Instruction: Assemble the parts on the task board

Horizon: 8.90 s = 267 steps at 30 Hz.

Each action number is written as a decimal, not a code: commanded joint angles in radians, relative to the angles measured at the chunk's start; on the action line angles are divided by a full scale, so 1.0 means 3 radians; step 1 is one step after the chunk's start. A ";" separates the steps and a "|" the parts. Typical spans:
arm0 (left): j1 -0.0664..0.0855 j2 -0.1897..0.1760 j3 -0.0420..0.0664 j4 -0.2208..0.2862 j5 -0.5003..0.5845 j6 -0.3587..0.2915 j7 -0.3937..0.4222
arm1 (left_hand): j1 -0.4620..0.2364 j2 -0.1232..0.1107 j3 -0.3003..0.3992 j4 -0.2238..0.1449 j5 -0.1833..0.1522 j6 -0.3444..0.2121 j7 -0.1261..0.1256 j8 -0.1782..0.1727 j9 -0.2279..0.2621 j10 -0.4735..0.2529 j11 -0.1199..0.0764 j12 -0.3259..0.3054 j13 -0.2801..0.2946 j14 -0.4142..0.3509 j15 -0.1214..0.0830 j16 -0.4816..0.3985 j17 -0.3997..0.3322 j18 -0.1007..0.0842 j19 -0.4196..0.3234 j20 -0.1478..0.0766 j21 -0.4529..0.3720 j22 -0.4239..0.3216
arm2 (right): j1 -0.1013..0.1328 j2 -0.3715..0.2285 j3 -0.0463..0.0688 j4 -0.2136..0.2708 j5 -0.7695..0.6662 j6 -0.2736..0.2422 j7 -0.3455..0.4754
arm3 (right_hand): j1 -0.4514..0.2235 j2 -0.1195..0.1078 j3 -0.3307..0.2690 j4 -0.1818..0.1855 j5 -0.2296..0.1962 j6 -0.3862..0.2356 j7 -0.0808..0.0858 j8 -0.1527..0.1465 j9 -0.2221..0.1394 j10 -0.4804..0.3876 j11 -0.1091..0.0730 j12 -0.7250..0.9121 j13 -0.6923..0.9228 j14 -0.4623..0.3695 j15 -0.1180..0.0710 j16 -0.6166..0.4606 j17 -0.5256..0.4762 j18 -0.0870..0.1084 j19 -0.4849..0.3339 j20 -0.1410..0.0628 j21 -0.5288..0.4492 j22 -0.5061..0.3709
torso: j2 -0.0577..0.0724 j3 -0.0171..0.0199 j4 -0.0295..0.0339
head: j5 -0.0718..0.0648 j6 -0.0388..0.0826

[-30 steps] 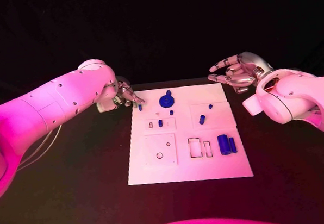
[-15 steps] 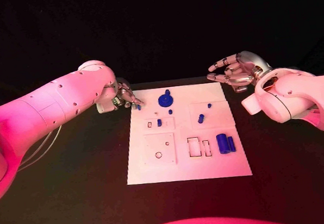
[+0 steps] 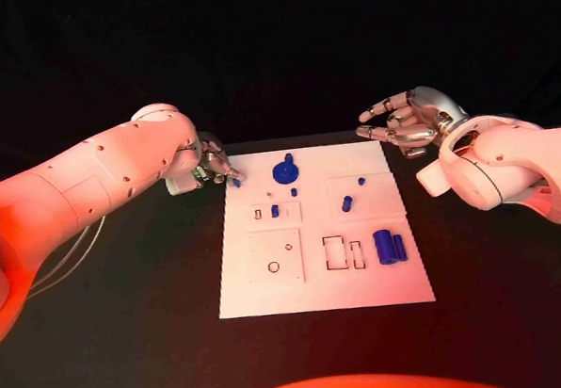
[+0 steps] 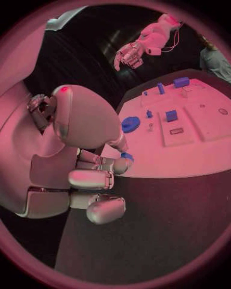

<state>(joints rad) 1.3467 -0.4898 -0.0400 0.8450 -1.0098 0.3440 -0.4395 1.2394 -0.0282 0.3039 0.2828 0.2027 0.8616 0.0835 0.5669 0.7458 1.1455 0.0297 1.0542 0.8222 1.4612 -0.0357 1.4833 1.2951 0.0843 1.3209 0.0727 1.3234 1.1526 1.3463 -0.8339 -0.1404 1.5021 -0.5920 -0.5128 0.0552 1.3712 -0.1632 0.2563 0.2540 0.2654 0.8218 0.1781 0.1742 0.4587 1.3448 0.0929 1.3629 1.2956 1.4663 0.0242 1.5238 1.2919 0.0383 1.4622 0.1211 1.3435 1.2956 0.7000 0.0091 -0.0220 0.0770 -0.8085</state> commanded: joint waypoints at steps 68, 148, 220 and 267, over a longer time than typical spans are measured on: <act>-0.0040 -0.0428 -0.0003 0.0742 0.0237 -0.1439 0.1296 | 0.0042 -0.0440 0.0915 -0.0846 0.0594 -0.0281 0.0215 -0.0497 -0.0037 -0.0719 0.0145 -0.1131 -0.1027 -0.0365 0.0135 -0.0728 -0.0441 0.0264 -0.0798 0.0109 -0.1007 -0.1115 | -0.0003 -0.0028 -0.0005 -0.0007 -0.0007 0.0037 0.0006 | -0.0128 -0.0027 0.0186 0.0020 0.0017 -0.0023 -0.0004 0.0083 -0.0016 -0.0034 -0.0006 -0.0029 0.0114 0.0251 -0.0037 -0.0044 0.0562 0.0063 -0.0019 -0.0020 -0.0072 0.0405 | -0.0004 0.0000 -0.0001 | -0.0003 0.0143; -0.0120 0.0626 -0.0068 -0.0944 -0.0784 -0.1077 0.1571 | 0.0641 -0.0481 0.0607 -0.0550 -0.0473 -0.0080 0.0197 -0.1109 -0.0989 -0.1285 0.0284 -0.1790 -0.1954 -0.1255 0.0248 -0.0919 -0.1808 0.0329 -0.1177 0.0237 -0.1476 -0.1456 | -0.0002 0.0028 -0.0005 0.0007 -0.0030 0.0043 0.0007 | -0.0132 -0.0027 0.0207 0.0016 0.0013 -0.0032 -0.0004 0.0098 -0.0020 -0.0032 -0.0007 -0.0027 0.0113 0.0252 -0.0038 -0.0043 0.0565 0.0062 -0.0014 -0.0021 -0.0069 0.0409 | 0.0080 0.0031 -0.0111 | 0.0021 0.0237; -0.0127 0.0649 -0.0094 -0.1006 -0.0639 -0.1133 0.1618 | 0.0515 -0.0544 0.0389 -0.0507 -0.0484 -0.0128 0.0323 -0.1413 -0.1261 -0.1212 0.0388 -0.2167 -0.2257 -0.1153 0.0368 -0.0493 -0.2045 0.0333 -0.1236 0.0353 -0.1383 -0.1319 | 0.0000 0.0051 -0.0004 -0.0001 -0.0040 0.0084 -0.0012 | -0.0148 -0.0015 0.0225 0.0022 0.0005 -0.0031 -0.0005 0.0116 -0.0021 -0.0023 -0.0008 -0.0019 0.0118 0.0252 -0.0039 -0.0044 0.0565 0.0062 -0.0012 -0.0022 -0.0070 0.0410 | 0.0085 0.0037 -0.0111 | 0.0005 0.0222; -0.0149 0.0700 -0.0114 -0.1081 -0.0494 -0.1563 0.1725 | 0.0708 -0.0292 0.0827 -0.0783 -0.0477 0.0590 0.0175 -0.1120 -0.1240 -0.0619 0.0232 -0.1984 -0.2236 -0.0860 0.0226 -0.0281 -0.1834 0.0258 -0.0892 0.0225 -0.0931 -0.0853 | 0.0003 0.0073 -0.0004 -0.0015 -0.0040 0.0104 -0.0015 | -0.0150 -0.0010 0.0237 0.0019 0.0001 -0.0031 -0.0006 0.0125 -0.0022 -0.0017 -0.0009 -0.0014 0.0123 0.0253 -0.0040 -0.0044 0.0566 0.0062 -0.0011 -0.0023 -0.0070 0.0411 | 0.0089 0.0037 -0.0103 | 0.0020 0.0335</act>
<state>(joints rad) 1.3012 -0.2809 -0.0743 0.5176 -1.1704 -0.1117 0.0698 1.4452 -0.1313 0.5187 0.0696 0.0630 0.9808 0.1435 0.1761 0.3431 0.9483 0.1018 0.4502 0.1408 1.1969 0.0319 1.3787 0.7300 0.1778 1.0402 0.1429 1.0301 0.8827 1.3469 -0.8130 -0.1418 1.4978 -0.6024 -0.4847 0.0499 1.3607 -0.1527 0.2863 0.2566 0.2653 0.8215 0.1779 0.1861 0.4585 1.3449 0.0929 1.3630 1.2956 1.4663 0.0242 1.5238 1.2919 0.0383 1.4623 0.1212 1.3435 1.2955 0.7265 0.0205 -0.0525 0.0834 -0.7117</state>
